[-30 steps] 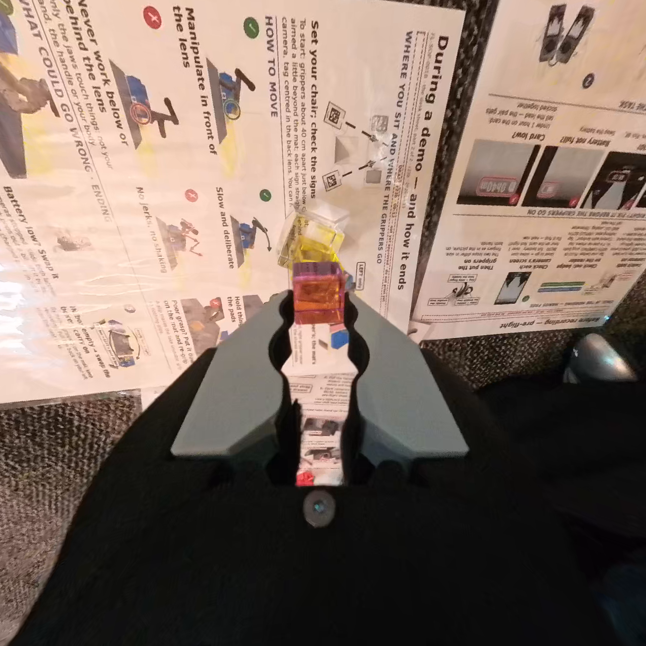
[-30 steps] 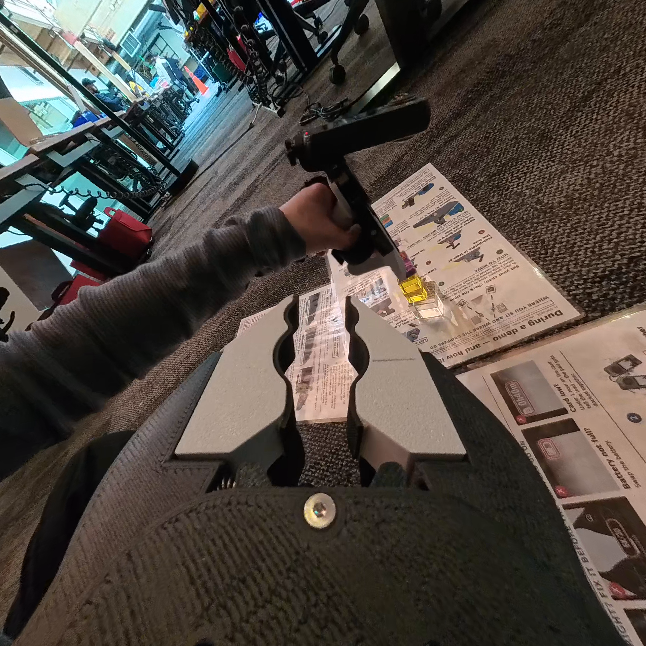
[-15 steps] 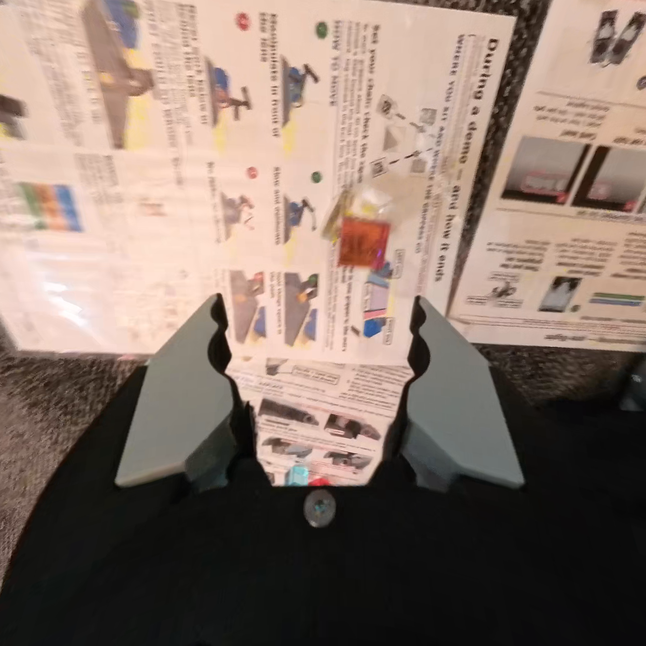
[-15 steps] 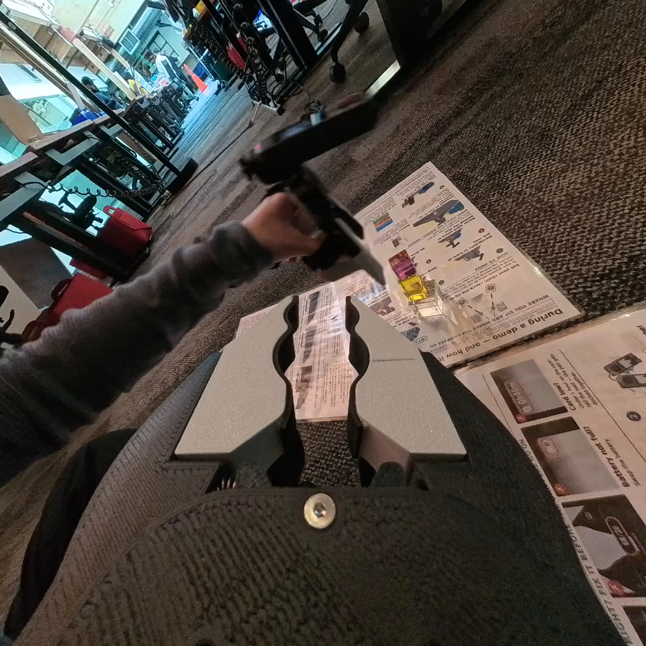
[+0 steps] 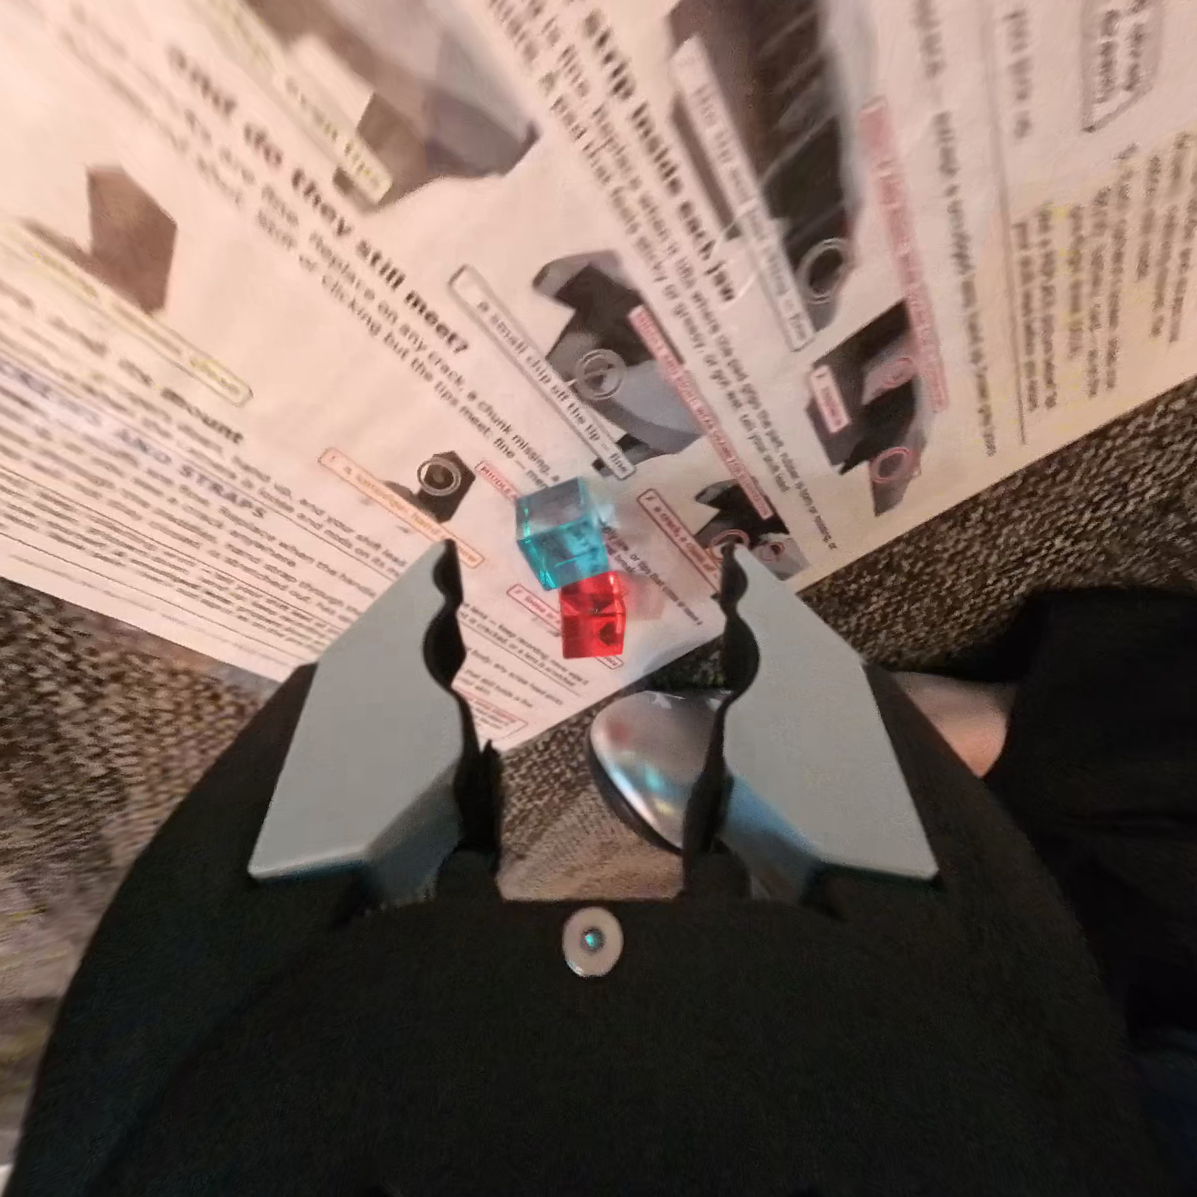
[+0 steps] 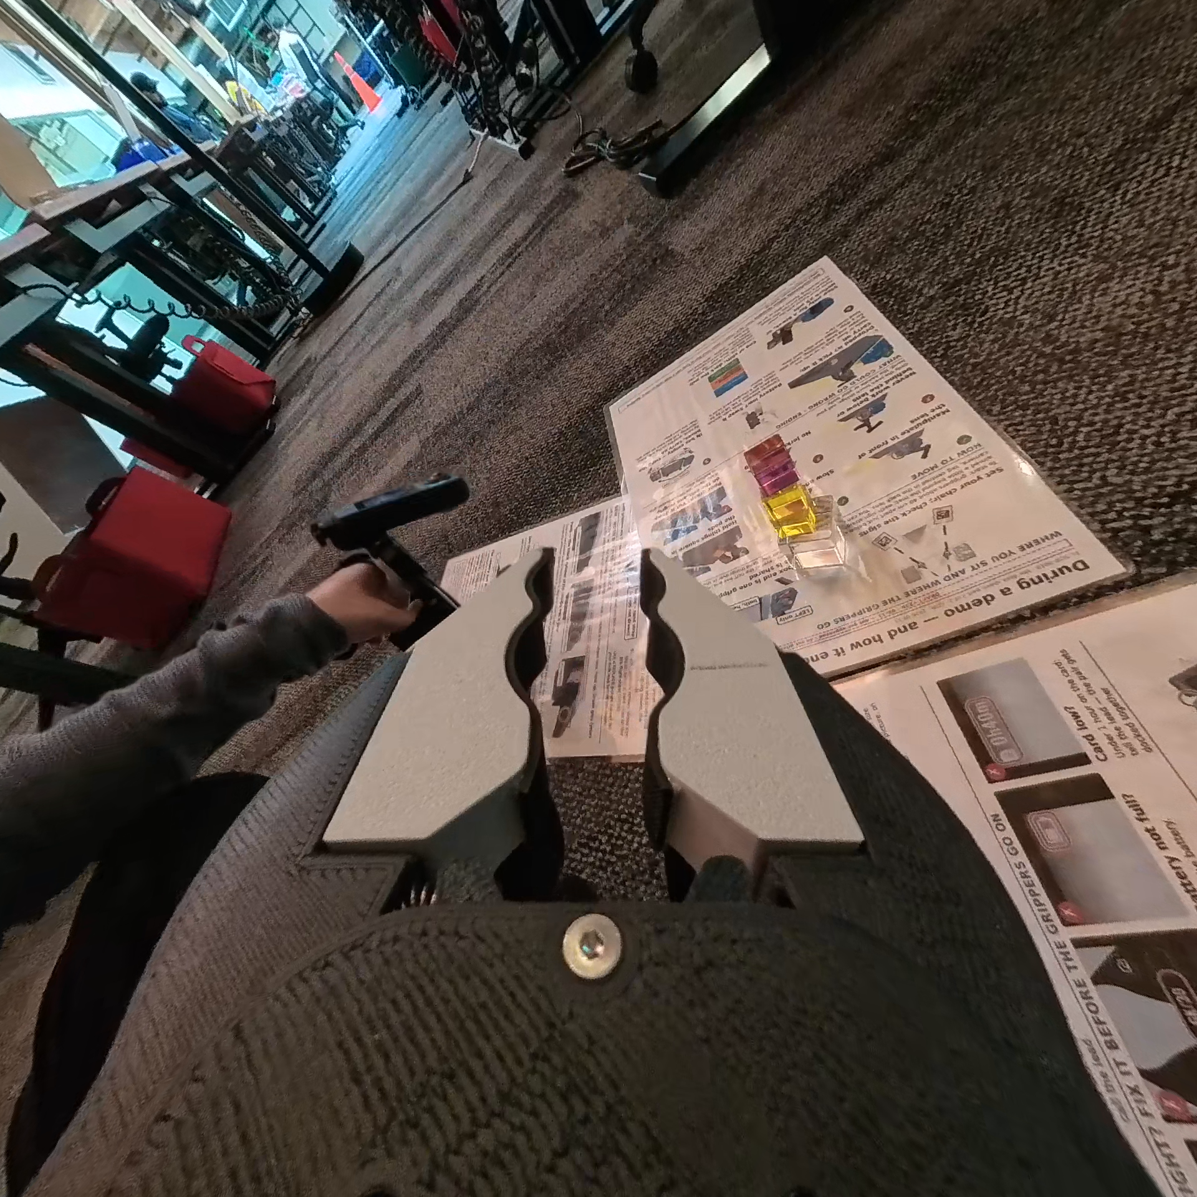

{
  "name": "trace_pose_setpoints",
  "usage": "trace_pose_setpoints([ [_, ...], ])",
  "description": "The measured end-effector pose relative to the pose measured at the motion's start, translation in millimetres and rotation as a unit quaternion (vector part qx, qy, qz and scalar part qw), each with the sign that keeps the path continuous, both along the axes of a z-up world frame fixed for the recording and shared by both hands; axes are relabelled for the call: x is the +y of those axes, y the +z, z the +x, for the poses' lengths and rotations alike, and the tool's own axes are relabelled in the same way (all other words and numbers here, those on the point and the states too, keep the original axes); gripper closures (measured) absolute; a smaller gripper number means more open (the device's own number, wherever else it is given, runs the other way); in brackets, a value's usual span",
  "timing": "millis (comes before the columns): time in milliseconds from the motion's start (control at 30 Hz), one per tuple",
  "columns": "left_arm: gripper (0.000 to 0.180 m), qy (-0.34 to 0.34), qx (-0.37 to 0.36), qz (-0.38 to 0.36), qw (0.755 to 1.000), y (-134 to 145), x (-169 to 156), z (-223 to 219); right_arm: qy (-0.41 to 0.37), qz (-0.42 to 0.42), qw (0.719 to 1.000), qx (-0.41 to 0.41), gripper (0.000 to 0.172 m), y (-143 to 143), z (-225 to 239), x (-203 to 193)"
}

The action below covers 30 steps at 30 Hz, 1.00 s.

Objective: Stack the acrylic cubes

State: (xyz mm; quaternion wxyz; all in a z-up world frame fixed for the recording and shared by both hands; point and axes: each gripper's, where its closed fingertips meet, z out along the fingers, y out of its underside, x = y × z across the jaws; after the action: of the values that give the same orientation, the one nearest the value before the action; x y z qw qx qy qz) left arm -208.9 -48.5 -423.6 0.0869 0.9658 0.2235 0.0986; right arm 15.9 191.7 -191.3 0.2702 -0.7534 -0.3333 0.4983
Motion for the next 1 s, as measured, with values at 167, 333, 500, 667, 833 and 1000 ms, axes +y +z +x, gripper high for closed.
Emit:
trace_pose_setpoints([
  [167, 0.119, 0.091, -0.043, -0.006, 0.995, -8.1, -9.2, -5.6, 0.0, 0.001, 1.0, -0.001, 0.147, -0.3, -0.2, -0.2],
  [333, 0.125, 0.096, -0.06, -0.006, 0.994, -12.1, -7.6, 1.1, 0.0, 0.002, 1.0, -0.001, 0.147, 0.2, 0.1, -0.5],
  [500, 0.136, 0.08, -0.053, -0.032, 0.995, -21.4, -16.5, 4.3, 0.003, -0.001, 1.0, -0.001, 0.147, -0.6, -1.1, -2.2],
  [667, 0.154, 0.069, -0.043, -0.001, 0.997, -13.8, -3.9, 0.1, 0.004, -0.003, 1.0, 0.002, 0.147, 0.6, -2.4, -2.9],
  [833, 0.154, -0.002, -0.035, 0.12, 0.992, 40.7, 84.8, 9.3, 0.004, 0.002, 1.0, 0.006, 0.147, 4.9, -3.1, -2.7],
  [1000, 0.154, -0.138, -0.024, 0.228, 0.964, 123.0, 216.1, 55.1, -0.004, -0.002, 1.0, 0.016, 0.148, 8.9, 2.2, 2.5],
])
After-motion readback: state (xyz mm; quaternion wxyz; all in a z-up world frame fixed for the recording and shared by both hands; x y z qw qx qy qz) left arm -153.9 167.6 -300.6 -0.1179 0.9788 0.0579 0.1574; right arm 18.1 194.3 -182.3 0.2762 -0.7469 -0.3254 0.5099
